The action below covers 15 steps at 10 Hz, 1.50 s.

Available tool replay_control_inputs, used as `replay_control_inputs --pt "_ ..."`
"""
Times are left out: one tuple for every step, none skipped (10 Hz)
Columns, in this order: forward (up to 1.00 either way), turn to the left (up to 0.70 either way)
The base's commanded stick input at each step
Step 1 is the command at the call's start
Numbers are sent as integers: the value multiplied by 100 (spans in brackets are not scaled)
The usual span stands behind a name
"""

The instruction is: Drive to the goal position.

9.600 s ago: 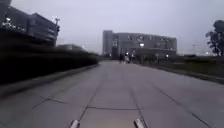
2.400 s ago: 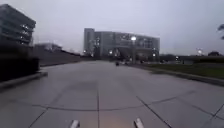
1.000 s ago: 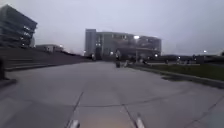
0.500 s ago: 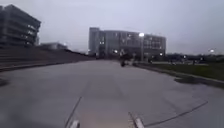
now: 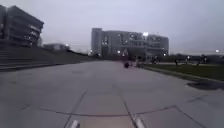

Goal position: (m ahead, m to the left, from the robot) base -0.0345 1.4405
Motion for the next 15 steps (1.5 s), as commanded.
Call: replay_control_inputs --pt "100 0" --pt "100 0" --pt "100 0" --pt "100 0" --pt "100 0" --pt "100 0" --pt "100 0" --pt "100 0" --pt "100 0" --pt "100 0" --pt "100 0" --pt "100 0" --pt "100 0" --pt "100 0" --pt "100 0"
